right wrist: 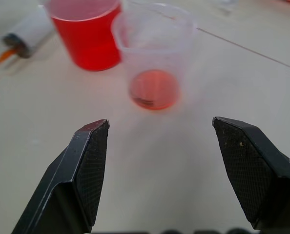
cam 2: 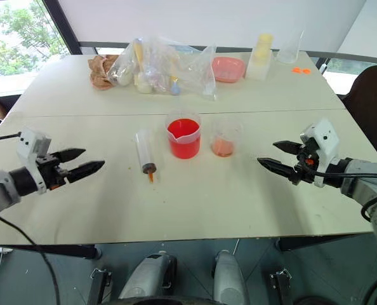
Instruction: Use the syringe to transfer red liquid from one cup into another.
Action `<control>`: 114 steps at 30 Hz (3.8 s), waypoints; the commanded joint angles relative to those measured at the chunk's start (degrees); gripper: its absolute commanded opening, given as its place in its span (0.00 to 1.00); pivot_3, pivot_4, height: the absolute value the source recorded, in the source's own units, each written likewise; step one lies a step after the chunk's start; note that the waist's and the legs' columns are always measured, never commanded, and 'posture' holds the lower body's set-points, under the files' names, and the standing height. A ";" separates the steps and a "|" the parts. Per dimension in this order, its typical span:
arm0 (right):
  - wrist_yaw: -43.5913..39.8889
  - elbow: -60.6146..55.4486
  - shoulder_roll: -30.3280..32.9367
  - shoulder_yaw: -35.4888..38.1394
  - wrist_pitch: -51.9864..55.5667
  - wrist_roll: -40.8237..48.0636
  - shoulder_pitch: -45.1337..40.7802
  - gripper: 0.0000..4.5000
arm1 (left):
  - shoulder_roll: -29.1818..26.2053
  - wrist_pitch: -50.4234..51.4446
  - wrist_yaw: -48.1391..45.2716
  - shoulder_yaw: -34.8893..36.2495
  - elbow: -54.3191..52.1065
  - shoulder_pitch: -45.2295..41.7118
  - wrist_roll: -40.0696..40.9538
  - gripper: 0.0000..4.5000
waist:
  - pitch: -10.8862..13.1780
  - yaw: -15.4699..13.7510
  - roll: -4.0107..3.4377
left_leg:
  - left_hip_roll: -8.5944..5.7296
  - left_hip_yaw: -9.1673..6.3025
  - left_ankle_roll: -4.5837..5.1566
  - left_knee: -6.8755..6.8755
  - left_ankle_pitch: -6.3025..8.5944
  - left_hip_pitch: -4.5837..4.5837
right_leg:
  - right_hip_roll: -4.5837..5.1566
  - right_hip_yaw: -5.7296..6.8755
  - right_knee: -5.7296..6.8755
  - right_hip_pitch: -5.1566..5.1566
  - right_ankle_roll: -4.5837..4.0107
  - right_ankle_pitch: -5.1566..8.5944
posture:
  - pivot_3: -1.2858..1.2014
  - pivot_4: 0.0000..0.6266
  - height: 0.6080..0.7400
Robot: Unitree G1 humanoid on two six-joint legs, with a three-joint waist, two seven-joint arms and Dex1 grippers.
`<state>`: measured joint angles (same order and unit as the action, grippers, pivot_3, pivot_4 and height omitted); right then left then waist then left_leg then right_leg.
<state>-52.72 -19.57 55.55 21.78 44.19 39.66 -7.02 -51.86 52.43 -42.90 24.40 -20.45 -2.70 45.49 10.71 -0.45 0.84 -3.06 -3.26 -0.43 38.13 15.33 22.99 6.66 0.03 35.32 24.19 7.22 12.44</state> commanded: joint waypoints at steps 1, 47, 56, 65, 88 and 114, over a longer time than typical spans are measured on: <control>-3.40 -2.30 2.43 2.05 1.70 2.79 1.08 0.79 | -2.90 1.19 -4.43 2.42 -1.76 1.64 2.31 0.98 | 0.00 -0.10 0.02 | 0.00 0.00 0.00 0.00 0.00 0.00 | 0.00 0.00 0.00 -0.01 0.00 0.00 | 0.52 0.24 1.00; -10.79 -10.80 4.54 -13.20 -3.84 3.80 -20.18 0.79 | 13.26 40.07 33.14 -21.97 37.82 -57.69 -3.30 0.98 | 0.11 0.13 0.24 | -0.17 -0.19 -0.02 0.02 -0.10 0.33 | 0.01 0.14 0.10 0.33 0.39 -0.21 | 0.52 0.24 1.00; -6.90 -13.00 2.70 -14.18 -5.52 0.60 -16.35 0.79 | 28.31 34.32 38.21 -19.85 54.37 -67.26 -17.26 0.98 | 0.13 0.04 0.30 | -0.32 -0.15 -0.05 0.04 -0.11 0.41 | 0.10 0.12 -0.07 0.33 0.50 -0.27 | 0.52 0.24 1.00; -5.01 -15.99 3.46 -12.73 -4.16 1.85 -16.00 0.79 | 33.01 27.01 39.46 -22.28 59.61 -65.08 -26.57 0.87 | 0.13 -0.44 0.30 | -0.28 -0.15 -0.11 0.01 -0.14 0.40 | 0.13 0.11 0.00 0.33 0.50 -0.28 | 0.52 0.24 1.00; -0.53 -7.58 3.16 -5.54 -5.46 -2.05 -18.72 0.79 | 20.48 21.60 10.58 -5.83 40.35 -75.14 -11.11 0.42 | 0.15 -0.12 0.30 | -0.23 -0.16 -0.15 0.06 -0.16 0.44 | 0.13 0.12 0.01 0.38 0.53 -0.31 | 0.52 0.24 1.00; 13.33 17.98 -15.60 -17.70 -34.34 -26.58 -46.86 0.79 | 36.27 -29.89 -14.14 -21.90 44.14 -60.57 -19.36 0.42 | 0.15 1.19 0.27 | -0.28 -0.05 -0.23 0.04 -0.25 0.42 | 0.05 0.10 -0.01 0.35 0.48 -0.34 | 0.52 0.24 1.00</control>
<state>-38.83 0.59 40.15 3.89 10.43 12.55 -53.42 -15.59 24.42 -56.55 2.44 24.73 -62.79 26.40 10.86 0.74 1.11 -3.33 -3.31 -0.66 38.16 15.09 23.41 6.70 0.13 35.31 24.54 7.70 12.11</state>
